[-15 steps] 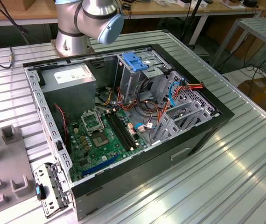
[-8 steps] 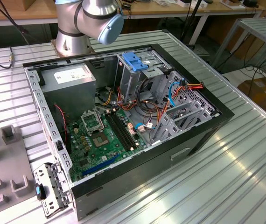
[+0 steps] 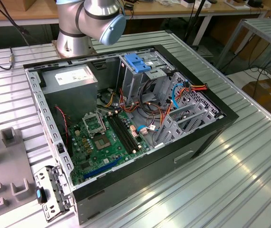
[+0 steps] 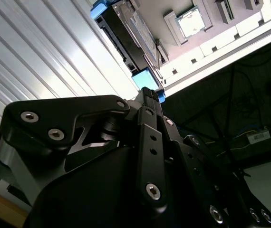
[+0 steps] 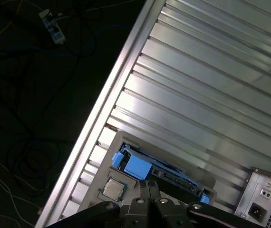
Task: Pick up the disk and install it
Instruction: 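Pick up the disk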
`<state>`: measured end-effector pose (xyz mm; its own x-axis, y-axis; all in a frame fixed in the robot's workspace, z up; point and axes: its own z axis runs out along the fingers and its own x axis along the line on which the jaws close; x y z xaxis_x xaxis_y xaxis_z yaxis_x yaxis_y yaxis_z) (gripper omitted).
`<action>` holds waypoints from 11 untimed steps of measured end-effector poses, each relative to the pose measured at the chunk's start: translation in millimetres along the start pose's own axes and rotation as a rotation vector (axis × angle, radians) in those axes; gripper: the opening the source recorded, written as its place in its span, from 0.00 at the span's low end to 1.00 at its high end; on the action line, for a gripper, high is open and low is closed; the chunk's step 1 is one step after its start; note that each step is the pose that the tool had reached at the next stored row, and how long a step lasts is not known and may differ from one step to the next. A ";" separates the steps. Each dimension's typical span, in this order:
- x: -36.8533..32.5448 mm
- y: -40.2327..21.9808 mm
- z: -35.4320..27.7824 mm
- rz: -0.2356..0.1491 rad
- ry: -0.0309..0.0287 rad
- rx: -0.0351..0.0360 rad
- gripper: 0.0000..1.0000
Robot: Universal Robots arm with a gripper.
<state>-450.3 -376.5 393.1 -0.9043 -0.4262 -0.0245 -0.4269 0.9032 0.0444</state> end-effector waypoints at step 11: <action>0.0 0.0 0.0 -0.004 0.0002 -0.0001 0.11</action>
<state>-450.3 -376.5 393.1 -0.9028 -0.4294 -0.0245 -0.4301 0.9017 0.0444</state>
